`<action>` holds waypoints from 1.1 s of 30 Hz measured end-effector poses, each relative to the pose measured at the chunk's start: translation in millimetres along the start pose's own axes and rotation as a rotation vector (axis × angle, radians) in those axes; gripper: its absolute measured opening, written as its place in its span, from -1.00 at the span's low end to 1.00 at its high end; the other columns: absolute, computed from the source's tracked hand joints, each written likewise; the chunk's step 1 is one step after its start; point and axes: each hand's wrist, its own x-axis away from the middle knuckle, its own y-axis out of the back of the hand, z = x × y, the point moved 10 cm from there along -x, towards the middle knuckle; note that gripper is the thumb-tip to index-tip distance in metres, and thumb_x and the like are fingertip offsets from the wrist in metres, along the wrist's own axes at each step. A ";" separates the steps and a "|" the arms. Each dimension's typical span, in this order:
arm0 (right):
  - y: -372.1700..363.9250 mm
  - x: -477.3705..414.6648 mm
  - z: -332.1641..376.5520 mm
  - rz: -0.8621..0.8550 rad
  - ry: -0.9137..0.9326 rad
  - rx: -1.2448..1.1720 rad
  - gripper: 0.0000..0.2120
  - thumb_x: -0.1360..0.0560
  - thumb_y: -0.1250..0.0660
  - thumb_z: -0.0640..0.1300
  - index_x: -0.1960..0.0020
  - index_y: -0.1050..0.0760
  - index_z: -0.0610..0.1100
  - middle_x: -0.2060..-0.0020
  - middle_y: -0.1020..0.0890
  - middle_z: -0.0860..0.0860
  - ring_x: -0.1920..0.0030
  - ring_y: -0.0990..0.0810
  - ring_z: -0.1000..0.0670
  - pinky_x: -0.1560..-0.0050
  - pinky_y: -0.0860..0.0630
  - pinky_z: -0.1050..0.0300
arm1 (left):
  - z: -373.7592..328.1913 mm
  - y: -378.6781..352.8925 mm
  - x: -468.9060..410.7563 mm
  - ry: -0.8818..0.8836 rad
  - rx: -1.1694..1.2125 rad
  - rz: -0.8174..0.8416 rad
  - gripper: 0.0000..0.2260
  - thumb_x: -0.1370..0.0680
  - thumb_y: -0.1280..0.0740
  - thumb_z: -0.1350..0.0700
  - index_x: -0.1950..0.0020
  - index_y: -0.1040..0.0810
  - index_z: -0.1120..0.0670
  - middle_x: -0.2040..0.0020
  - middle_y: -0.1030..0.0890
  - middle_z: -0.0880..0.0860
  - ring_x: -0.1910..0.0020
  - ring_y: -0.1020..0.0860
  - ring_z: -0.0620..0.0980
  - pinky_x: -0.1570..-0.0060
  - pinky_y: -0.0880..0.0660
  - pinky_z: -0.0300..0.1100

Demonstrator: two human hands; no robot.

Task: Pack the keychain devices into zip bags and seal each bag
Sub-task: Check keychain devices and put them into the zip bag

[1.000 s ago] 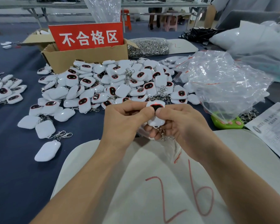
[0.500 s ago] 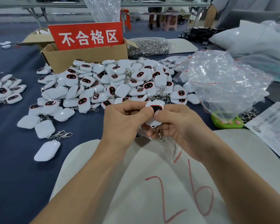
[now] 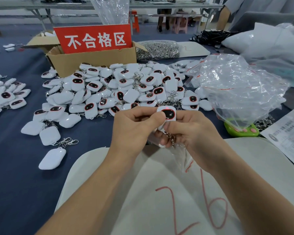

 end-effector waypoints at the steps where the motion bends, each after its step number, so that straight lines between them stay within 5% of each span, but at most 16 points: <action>1: 1.2 0.2 0.9 -0.015 0.006 0.029 -0.86 -0.52 -0.44 -0.30 0.08 -0.61 -0.42 0.35 -0.59 -0.17 0.38 -0.53 -0.01 0.33 -0.47 0.17 | -1.7 -1.1 -0.2 -0.015 -0.005 0.010 -0.84 -0.47 -0.53 0.28 0.13 -0.79 0.01 0.31 -0.70 0.10 0.45 -0.60 -0.08 0.42 -0.52 -0.32; 7: 30.3 8.5 28.6 -0.342 0.263 0.509 -0.93 -0.50 -0.43 -0.22 0.13 -0.69 -0.15 0.39 -0.68 -0.04 0.35 -0.59 0.05 0.23 -0.61 -0.11 | -8.1 15.0 -3.8 -0.140 -0.217 -0.125 -0.68 -0.41 -0.54 0.29 0.16 -0.76 -0.18 0.36 -0.64 -0.04 0.36 -0.51 -0.06 0.24 -0.52 -0.13; 9: 28.8 17.3 44.3 -0.412 0.416 0.703 -0.90 -0.52 -0.44 -0.22 0.05 -0.72 -0.08 0.34 -0.68 0.06 0.31 -0.57 0.17 0.22 -0.60 0.03 | -12.0 15.0 -1.2 -0.182 -0.237 -0.133 -0.71 -0.39 -0.53 0.22 0.10 -0.76 -0.19 0.29 -0.66 -0.08 0.34 -0.54 -0.10 0.24 -0.54 -0.16; 11: 20.2 26.6 56.1 -0.465 0.536 0.871 -0.72 -0.49 -0.45 -0.29 -0.04 -0.75 0.05 0.20 -0.70 0.29 0.19 -0.61 0.32 0.15 -0.47 0.44 | -15.4 7.7 1.6 -0.222 -0.258 -0.074 -0.66 -0.35 -0.53 0.16 -0.03 -0.74 -0.21 0.15 -0.70 -0.15 0.27 -0.58 -0.15 0.22 -0.53 -0.25; 14: 11.9 33.5 62.5 -0.467 0.626 0.922 -0.65 -0.46 -0.47 -0.34 -0.08 -0.74 0.06 0.16 -0.61 0.40 0.09 -0.56 0.43 0.02 -0.39 0.55 | -17.9 -2.3 5.5 -0.266 -0.300 -0.005 -0.66 -0.34 -0.58 0.09 -0.05 -0.73 -0.24 0.09 -0.74 -0.17 0.13 -0.68 -0.15 0.12 -0.59 -0.25; 18: 19.6 30.1 56.9 -0.475 0.539 0.801 -0.66 -0.47 -0.50 -0.33 -0.05 -0.74 0.10 0.24 -0.62 0.47 0.14 -0.63 0.30 0.09 -0.44 0.51 | -15.5 -0.5 4.3 -0.252 -0.219 0.018 -0.78 -0.44 -0.56 0.14 -0.06 -0.78 -0.09 0.02 -0.76 -0.10 -0.03 -0.73 -0.06 -0.08 -0.64 -0.11; 27: 30.5 25.0 54.6 -0.480 0.471 0.673 -0.76 -0.45 -0.52 -0.35 0.00 -0.75 -0.04 0.16 -0.75 0.15 0.14 -0.71 0.14 0.03 -0.60 0.30 | -4.8 1.7 0.0 -0.176 -0.102 0.009 -0.67 -0.37 -0.55 0.18 -0.02 -0.76 -0.20 0.04 -0.77 -0.07 0.00 -0.74 -0.03 -0.06 -0.65 -0.16; 33: 34.8 6.4 26.0 -0.281 0.179 0.029 -0.61 -0.40 -0.50 -0.35 -0.21 -0.65 -0.15 0.12 -0.77 -0.12 0.19 -0.73 -0.07 0.07 -0.69 0.09 | -6.9 2.9 -4.1 -0.186 -0.010 0.013 -0.53 -0.47 -0.44 0.50 0.01 -0.78 -0.11 -0.02 -0.76 -0.01 -0.09 -0.72 -0.03 -0.14 -0.62 -0.13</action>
